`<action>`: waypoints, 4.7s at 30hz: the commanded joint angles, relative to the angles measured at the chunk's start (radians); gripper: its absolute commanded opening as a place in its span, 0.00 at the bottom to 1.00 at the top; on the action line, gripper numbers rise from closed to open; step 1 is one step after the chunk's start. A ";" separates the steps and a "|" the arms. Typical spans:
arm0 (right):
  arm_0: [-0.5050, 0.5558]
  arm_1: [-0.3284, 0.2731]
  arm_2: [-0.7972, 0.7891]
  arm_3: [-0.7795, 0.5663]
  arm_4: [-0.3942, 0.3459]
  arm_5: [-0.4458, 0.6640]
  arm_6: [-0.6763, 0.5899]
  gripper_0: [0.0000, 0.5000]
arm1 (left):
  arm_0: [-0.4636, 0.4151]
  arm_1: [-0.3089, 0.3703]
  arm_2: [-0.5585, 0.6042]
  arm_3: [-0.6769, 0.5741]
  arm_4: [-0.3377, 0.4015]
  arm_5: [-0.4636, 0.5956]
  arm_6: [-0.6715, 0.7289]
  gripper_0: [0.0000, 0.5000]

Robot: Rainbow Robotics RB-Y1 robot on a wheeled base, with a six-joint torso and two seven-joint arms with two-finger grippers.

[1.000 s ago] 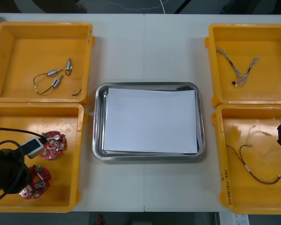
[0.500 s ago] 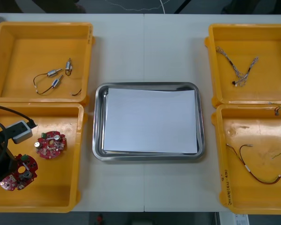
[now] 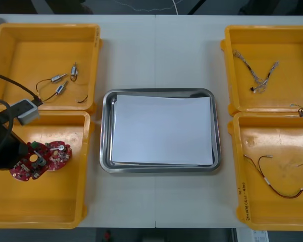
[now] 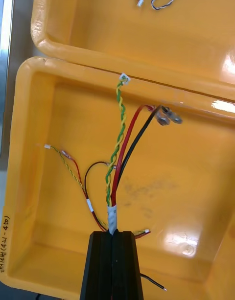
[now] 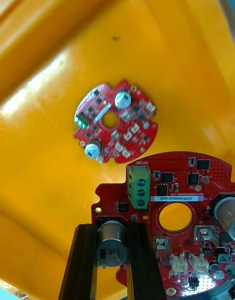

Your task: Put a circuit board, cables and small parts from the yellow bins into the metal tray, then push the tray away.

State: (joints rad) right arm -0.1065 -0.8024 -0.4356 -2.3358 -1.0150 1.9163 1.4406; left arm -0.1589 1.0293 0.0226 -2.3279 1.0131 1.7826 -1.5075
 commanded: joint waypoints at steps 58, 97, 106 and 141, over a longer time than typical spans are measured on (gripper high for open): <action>0.002 -0.103 0.038 -0.128 -0.056 0.004 0.169 0.00 | -0.653 -0.353 -0.799 0.424 -0.214 -0.226 0.306 0.00; 0.002 -0.097 0.037 -0.129 -0.051 0.004 0.169 0.00 | -0.665 -0.354 -0.806 0.453 -0.194 -0.238 0.340 1.00; -0.013 -0.097 0.035 -0.129 -0.073 0.004 0.175 0.00 | -0.665 -0.345 -0.638 0.387 -0.114 -0.074 0.352 1.00; -0.579 -0.074 0.722 -0.102 -0.028 0.004 0.173 0.00 | -0.620 -0.186 -0.161 0.395 -0.067 0.137 0.113 1.00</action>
State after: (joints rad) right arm -0.5775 -0.8747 0.1791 -2.4379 -1.0759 1.9168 1.5908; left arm -0.7760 0.7927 -0.1872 -1.9669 0.9404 1.9134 -1.2403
